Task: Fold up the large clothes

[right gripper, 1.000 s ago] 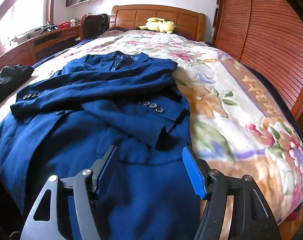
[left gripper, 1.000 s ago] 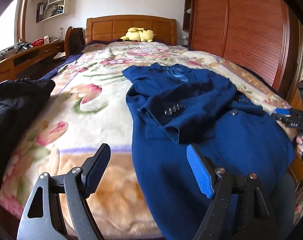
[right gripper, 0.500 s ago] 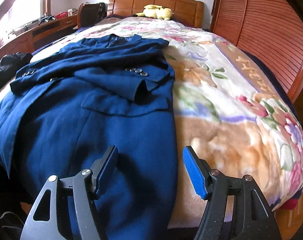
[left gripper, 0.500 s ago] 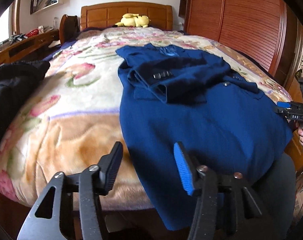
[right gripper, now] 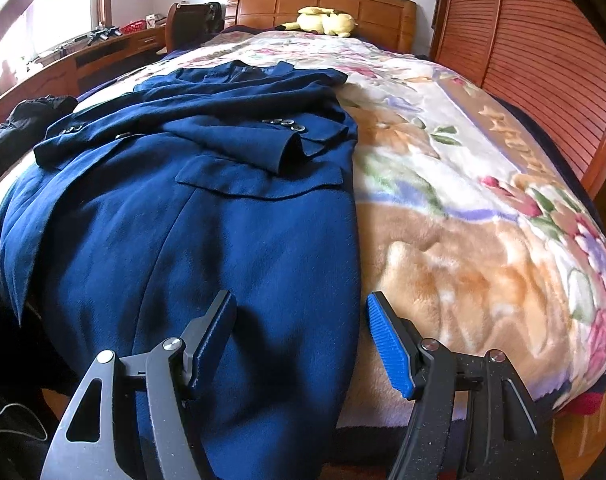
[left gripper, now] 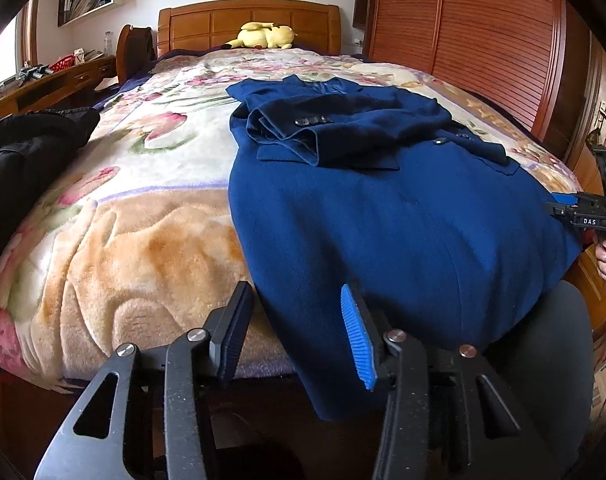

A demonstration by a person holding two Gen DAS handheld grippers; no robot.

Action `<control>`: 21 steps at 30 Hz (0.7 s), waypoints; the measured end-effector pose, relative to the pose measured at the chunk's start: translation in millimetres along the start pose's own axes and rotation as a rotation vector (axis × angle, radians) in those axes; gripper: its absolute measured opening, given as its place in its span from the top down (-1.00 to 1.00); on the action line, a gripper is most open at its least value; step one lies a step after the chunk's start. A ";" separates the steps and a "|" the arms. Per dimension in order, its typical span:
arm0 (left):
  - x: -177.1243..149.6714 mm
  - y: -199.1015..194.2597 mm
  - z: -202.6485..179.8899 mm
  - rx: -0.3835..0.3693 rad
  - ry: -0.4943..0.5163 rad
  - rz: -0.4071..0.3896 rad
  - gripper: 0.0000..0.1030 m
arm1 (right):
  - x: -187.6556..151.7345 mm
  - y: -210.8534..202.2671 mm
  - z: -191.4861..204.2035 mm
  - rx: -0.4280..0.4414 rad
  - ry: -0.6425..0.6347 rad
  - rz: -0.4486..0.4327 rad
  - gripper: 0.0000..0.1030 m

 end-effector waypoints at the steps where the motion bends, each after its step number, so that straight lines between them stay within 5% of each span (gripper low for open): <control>1: -1.2 -0.4 0.3 -0.002 -0.002 0.001 0.09 | -0.3 1.0 1.7 0.002 -0.001 0.000 -0.34; 7: -5.3 2.2 -2.1 -0.006 -0.006 0.022 0.09 | -4.6 -1.6 7.6 0.042 -0.011 0.010 -0.06; 9: -5.0 1.8 -3.7 -0.012 0.000 0.028 0.35 | -4.3 -1.2 8.0 0.064 -0.007 0.014 0.07; 11: -4.2 0.4 -3.3 -0.021 -0.003 0.032 0.70 | -4.0 -1.3 9.2 0.086 -0.011 0.014 0.41; 14: 0.6 -8.4 -3.7 -0.035 -0.015 0.021 0.90 | -1.9 -4.8 9.8 0.107 -0.014 -0.002 0.81; 21: 24.1 -54.2 -12.2 -0.013 0.003 -0.123 0.95 | 6.3 -37.9 9.9 0.138 0.011 -0.115 0.89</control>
Point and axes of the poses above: each gripper's, at about its wrist camera, not at the fingertips, and y roughly the way its jaws point, z to its left, x to its top, the point moved 1 cm from there along y, roughly the way its jaws point, and after that the axes turned 1 degree about y, right-handed, at the moved point
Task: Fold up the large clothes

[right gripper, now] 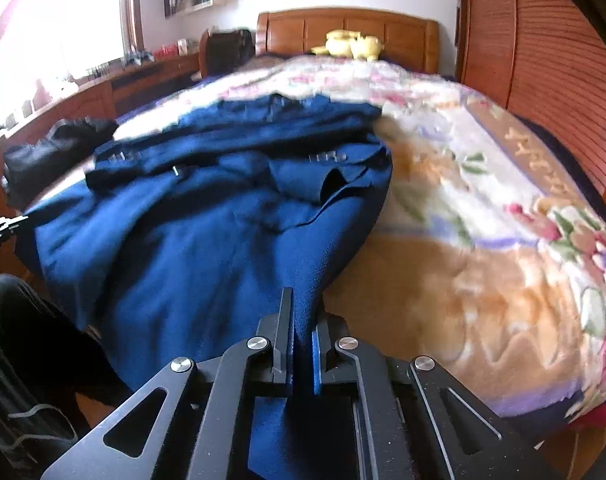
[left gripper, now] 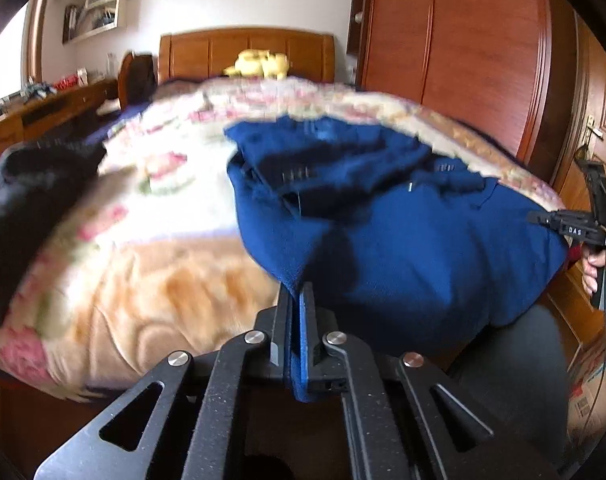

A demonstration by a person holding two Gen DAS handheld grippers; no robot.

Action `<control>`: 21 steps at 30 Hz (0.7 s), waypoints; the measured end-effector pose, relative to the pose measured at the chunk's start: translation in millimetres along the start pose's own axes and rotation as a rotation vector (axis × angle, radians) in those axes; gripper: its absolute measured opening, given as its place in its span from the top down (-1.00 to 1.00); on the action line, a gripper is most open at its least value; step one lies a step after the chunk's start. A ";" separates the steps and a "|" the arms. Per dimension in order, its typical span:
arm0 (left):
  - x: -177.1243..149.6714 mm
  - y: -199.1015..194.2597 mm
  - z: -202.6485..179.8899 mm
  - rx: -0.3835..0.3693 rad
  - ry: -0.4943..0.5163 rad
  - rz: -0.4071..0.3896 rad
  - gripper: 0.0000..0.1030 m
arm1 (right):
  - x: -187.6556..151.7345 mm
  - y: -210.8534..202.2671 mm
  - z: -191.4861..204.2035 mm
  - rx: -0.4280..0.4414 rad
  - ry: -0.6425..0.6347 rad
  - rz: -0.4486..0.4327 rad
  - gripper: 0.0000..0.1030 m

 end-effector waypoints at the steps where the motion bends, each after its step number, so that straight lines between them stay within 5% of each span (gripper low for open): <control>1: 5.3 -7.2 -0.4 -0.002 0.003 -0.019 0.95 | 3.0 -5.8 1.5 0.005 0.000 -0.018 0.89; 13: 41.0 -71.1 -1.5 -0.019 0.012 -0.204 0.95 | 25.7 -73.7 18.4 0.071 -0.029 -0.173 0.90; 21: 79.4 -56.4 6.6 0.001 0.020 -0.235 0.95 | 46.4 -82.6 9.2 0.090 -0.048 -0.237 0.90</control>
Point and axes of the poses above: each gripper's, at about its wrist camera, not at the fingertips, and y roughly the way its jaws point, z to its left, x to its top, the point moved 1 cm from there along y, roughly the way its jaws point, and after that the axes turned 1 degree about y, right-handed, at the moved point
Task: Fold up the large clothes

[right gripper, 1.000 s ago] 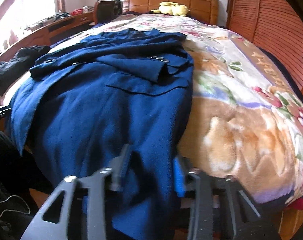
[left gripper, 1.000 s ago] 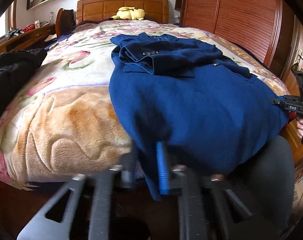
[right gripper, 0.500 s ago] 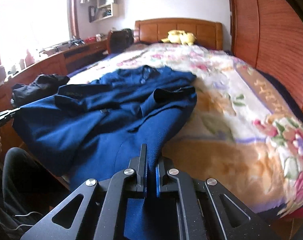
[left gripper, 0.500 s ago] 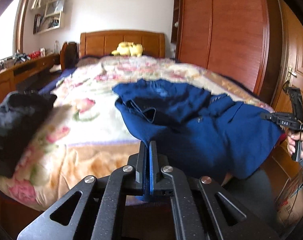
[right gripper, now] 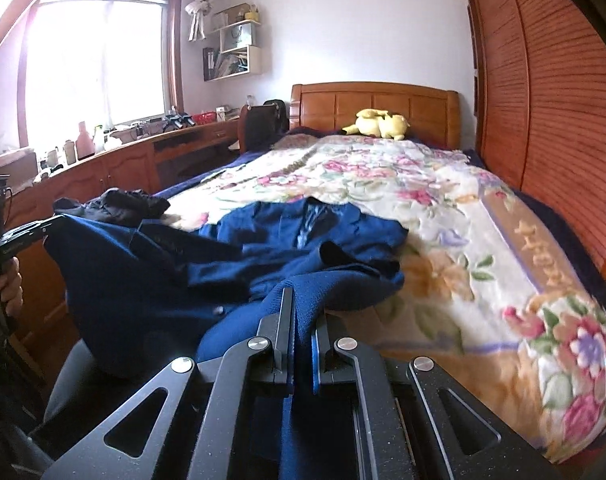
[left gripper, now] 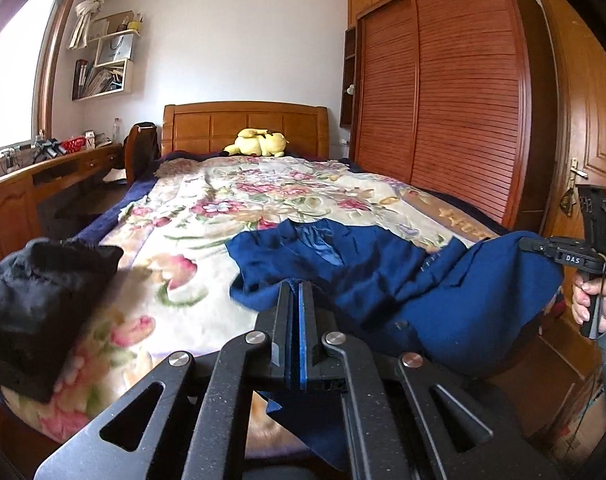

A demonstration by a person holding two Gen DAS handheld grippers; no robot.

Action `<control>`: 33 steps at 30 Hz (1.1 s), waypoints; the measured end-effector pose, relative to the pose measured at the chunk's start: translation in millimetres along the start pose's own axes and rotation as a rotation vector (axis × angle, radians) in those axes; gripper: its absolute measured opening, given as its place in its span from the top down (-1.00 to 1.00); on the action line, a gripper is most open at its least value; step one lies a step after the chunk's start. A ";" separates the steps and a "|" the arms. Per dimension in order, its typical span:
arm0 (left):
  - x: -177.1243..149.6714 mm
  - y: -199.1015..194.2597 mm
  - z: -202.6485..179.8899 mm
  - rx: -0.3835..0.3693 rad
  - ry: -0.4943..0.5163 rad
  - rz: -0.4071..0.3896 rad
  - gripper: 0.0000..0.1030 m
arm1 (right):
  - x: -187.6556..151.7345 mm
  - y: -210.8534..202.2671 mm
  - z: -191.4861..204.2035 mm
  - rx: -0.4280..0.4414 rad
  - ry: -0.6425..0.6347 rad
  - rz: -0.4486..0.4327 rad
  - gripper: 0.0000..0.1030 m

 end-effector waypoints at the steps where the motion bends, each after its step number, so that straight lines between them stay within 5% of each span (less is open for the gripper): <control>1: 3.5 7.8 0.3 0.005 0.007 0.003 0.95 | 0.9 5.4 0.6 0.000 -0.003 -0.001 0.90; 19: 32.4 128.0 15.2 0.015 0.051 0.064 0.96 | 34.2 143.2 -34.1 0.001 0.002 0.075 0.90; 33: 110.9 259.2 68.3 0.149 0.075 0.052 0.96 | 124.2 279.2 -98.7 -0.094 0.005 0.034 0.90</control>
Point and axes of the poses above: each gripper's, at about its wrist camera, not at the fingertips, and y roughly the way its jaws point, z to its left, x to its top, the point moved 1 cm from there along y, roughly the way its jaws point, and after that the axes turned 1 degree about y, right-handed, at the moved point
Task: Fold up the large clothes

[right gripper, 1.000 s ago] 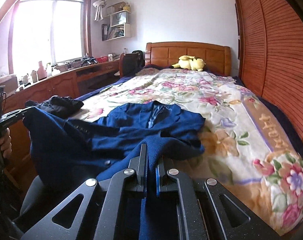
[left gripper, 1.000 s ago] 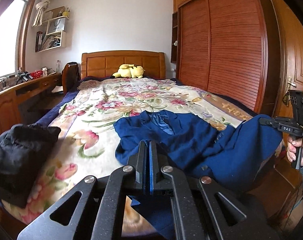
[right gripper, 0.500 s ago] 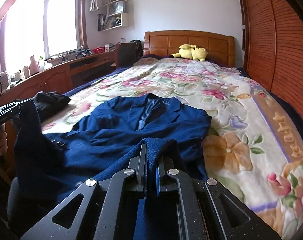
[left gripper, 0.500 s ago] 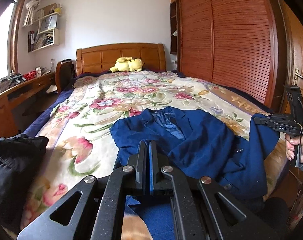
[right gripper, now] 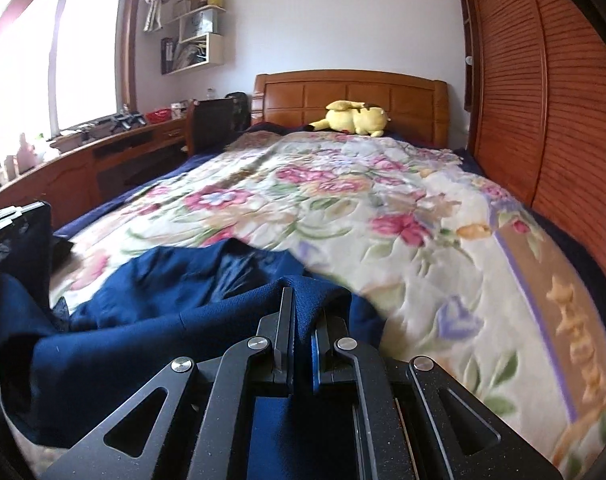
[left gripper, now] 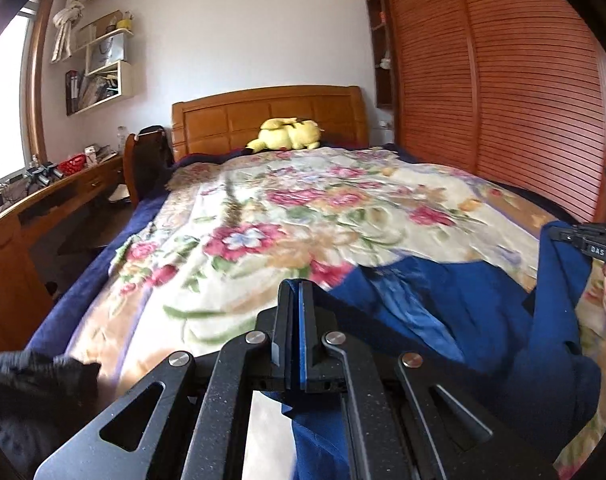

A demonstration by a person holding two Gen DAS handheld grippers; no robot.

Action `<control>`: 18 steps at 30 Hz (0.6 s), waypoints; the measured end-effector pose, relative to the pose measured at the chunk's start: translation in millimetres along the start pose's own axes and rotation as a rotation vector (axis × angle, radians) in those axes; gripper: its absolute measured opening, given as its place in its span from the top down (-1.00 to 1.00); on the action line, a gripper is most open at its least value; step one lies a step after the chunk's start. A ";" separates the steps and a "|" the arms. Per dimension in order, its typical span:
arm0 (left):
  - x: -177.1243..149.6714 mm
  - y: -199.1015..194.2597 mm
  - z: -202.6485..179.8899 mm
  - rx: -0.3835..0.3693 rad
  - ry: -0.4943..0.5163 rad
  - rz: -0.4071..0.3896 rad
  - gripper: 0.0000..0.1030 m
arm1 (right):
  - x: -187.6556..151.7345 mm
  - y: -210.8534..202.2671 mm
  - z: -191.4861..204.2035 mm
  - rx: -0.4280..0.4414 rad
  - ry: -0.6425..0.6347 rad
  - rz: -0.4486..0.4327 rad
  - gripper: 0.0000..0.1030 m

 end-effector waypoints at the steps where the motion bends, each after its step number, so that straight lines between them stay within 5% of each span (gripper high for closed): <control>1: 4.0 9.6 3.1 0.012 -0.002 0.003 0.96 | 5.6 12.1 -2.4 -0.007 -0.003 0.004 0.90; 8: 28.0 63.2 19.7 0.097 0.021 0.015 0.96 | 30.4 81.7 -7.8 -0.097 -0.025 0.011 0.90; 18: 43.2 113.5 26.0 0.120 0.022 0.079 0.95 | 52.9 145.8 -9.2 -0.226 0.019 0.081 0.90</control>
Point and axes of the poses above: each gripper's, at about its wrist camera, not at the fingertips, and y roughly the way its jaws point, z to its left, x to its top, the point moved 1 cm from there along y, roughly the way its jaws point, and after that the axes turned 1 degree about y, right-handed, at the moved point
